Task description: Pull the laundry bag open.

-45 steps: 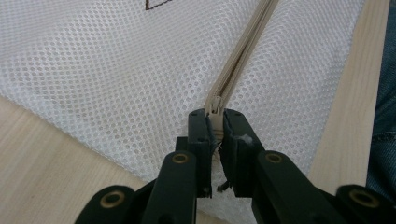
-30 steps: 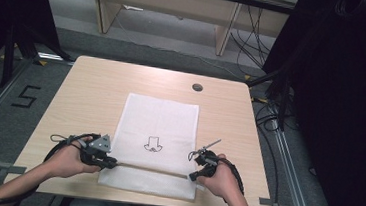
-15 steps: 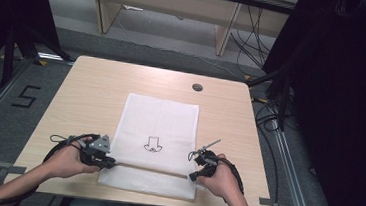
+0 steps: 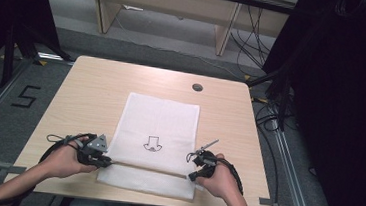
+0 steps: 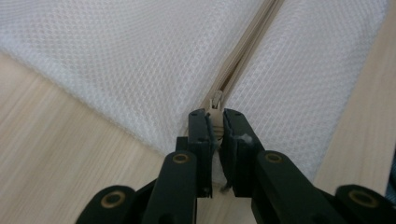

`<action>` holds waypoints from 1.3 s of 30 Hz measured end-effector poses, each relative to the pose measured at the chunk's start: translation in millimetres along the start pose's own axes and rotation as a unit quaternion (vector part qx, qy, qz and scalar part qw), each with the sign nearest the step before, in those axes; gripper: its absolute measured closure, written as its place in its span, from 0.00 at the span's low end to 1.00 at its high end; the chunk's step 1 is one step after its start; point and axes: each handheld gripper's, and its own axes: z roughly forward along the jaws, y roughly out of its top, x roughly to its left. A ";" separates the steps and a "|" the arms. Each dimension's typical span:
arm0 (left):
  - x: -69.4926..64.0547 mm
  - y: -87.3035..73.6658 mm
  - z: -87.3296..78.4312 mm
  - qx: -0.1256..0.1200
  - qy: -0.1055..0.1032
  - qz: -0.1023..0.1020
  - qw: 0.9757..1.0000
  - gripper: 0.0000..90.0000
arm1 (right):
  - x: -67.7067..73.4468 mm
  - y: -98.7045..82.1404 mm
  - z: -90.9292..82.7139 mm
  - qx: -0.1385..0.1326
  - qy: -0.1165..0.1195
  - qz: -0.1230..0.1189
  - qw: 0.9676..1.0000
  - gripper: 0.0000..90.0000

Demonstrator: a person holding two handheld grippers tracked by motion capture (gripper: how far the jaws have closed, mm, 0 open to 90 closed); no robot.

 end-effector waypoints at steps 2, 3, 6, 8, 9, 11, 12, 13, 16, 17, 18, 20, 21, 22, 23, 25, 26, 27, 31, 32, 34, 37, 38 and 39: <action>0.0 -4.5 -5.8 0.013 0.022 0.015 1.000 0.91 | 0.4 0.4 -0.5 0.003 -0.007 0.000 1.000 1.00; 1.6 -8.7 -8.1 0.009 0.003 0.001 1.000 0.91 | 0.5 0.5 -0.4 0.004 -0.009 0.001 1.000 1.00; -1.1 -15.2 -12.3 0.014 0.024 -0.003 1.000 0.91 | 1.1 1.5 -0.7 0.011 -0.012 0.002 1.000 1.00; -1.1 -19.8 -14.3 -0.004 0.029 -0.017 0.999 0.91 | 0.9 1.9 -0.5 0.010 -0.017 -0.007 1.000 1.00; -0.7 -20.0 -16.0 0.004 0.030 -0.001 1.000 0.91 | 0.3 1.3 0.0 0.006 -0.017 -0.013 1.000 1.00; 0.4 -22.5 -16.3 0.005 0.023 -0.011 1.000 0.91 | 0.7 0.6 -0.8 0.006 -0.015 -0.005 1.000 1.00; 2.5 -23.5 -16.7 0.008 0.015 -0.010 1.000 0.91 | 0.1 0.5 -0.9 0.006 -0.017 -0.010 1.000 1.00; 2.1 -23.0 -17.2 0.011 0.017 -0.010 1.000 0.91 | 0.1 0.3 -0.8 0.006 -0.017 -0.009 1.000 1.00; 1.7 -22.5 -17.2 0.009 0.025 -0.002 1.000 0.91 | 0.3 0.1 -0.9 0.005 -0.017 -0.010 1.000 1.00; 1.7 -23.7 -17.0 0.009 0.022 -0.011 1.000 0.91 | 0.0 0.0 -1.1 0.006 -0.016 -0.010 1.000 1.00; 3.2 -24.1 -17.7 0.009 0.021 -0.011 1.000 0.91 | 0.3 -0.5 -1.4 0.005 -0.018 -0.005 1.000 1.00; 0.1 -23.5 -15.8 -0.001 0.025 -0.025 0.999 0.91 | -0.8 -1.2 -1.3 0.003 -0.017 -0.007 1.000 1.00; 1.7 -23.2 -17.3 0.009 0.024 -0.013 1.000 0.91 | -0.6 -1.2 -1.5 0.004 -0.015 -0.003 1.000 1.00; 1.3 -23.2 -17.4 0.011 0.033 -0.021 0.999 0.91 | -0.4 -0.9 -1.6 0.005 -0.015 -0.002 1.000 1.00; 4.8 -26.2 -19.8 0.013 0.037 -0.017 0.999 0.91 | -0.3 -0.4 -1.5 0.008 -0.024 -0.009 1.000 1.00; 3.9 -26.5 -21.5 0.004 0.028 -0.025 0.999 0.91 | 0.6 -1.6 -2.9 0.011 -0.022 0.004 1.000 1.00; 0.1 -25.7 -19.9 0.006 0.029 -0.026 0.999 0.91 | 0.2 -1.5 -2.8 0.009 -0.023 0.000 1.000 1.00; 1.2 -26.5 -20.1 0.017 0.027 -0.015 0.999 0.91 | 0.9 -1.1 -2.7 0.014 -0.024 0.002 1.000 1.00; 6.0 -27.5 -20.7 0.018 0.018 -0.017 1.000 0.91 | 0.1 -0.9 -3.1 0.014 -0.024 0.002 1.000 1.00; 4.8 -28.1 -18.1 0.021 0.018 -0.018 0.999 0.91 | -0.8 -1.3 -3.3 0.012 -0.023 0.001 1.000 1.00; 4.4 -28.5 -14.8 0.027 0.013 -0.013 0.999 0.91 | -2.3 -1.5 -2.9 0.007 -0.023 -0.006 1.000 1.00; 4.5 -27.4 -15.3 0.024 0.019 -0.013 0.999 0.91 | -1.3 -0.3 -2.4 0.009 -0.027 -0.008 1.000 1.00; 4.4 -27.2 -15.1 0.021 0.021 -0.012 0.999 0.91 | -1.6 -0.4 -2.5 0.009 -0.025 -0.008 1.000 1.00; 3.0 -27.5 -13.5 0.013 0.022 -0.023 0.999 0.91 | -1.7 -0.6 -2.6 0.009 -0.025 -0.006 1.000 1.00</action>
